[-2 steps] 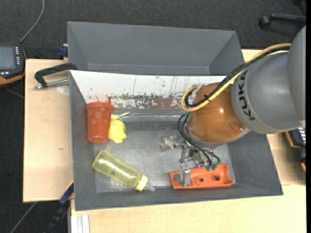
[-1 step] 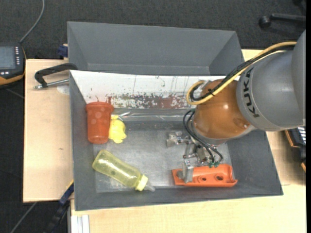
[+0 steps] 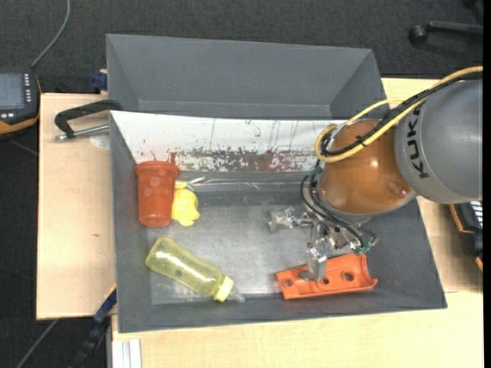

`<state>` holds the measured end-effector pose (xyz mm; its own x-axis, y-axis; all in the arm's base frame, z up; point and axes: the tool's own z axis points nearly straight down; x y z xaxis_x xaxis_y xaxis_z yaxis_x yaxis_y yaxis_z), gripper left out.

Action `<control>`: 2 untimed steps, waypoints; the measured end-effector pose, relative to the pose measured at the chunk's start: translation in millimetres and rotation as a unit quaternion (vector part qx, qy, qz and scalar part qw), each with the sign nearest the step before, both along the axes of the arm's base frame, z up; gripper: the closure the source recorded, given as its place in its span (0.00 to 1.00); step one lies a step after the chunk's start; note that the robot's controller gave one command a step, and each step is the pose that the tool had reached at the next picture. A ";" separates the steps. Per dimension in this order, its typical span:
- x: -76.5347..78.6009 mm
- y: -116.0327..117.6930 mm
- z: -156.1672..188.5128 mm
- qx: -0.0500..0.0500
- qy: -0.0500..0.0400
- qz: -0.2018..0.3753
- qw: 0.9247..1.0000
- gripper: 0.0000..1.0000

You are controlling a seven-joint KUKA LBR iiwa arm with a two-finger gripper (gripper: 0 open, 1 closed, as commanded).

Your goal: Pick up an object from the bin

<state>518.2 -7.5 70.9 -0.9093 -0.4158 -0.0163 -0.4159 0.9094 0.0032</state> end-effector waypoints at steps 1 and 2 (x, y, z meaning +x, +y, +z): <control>-12.9 -10.2 0.2 0.001 0.003 -0.079 0.997 0.00; -19.2 -14.6 -0.1 -0.001 -0.003 0.148 0.989 1.00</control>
Offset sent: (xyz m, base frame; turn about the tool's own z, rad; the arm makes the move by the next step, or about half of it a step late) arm -0.0204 -0.0157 -0.0009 -0.3001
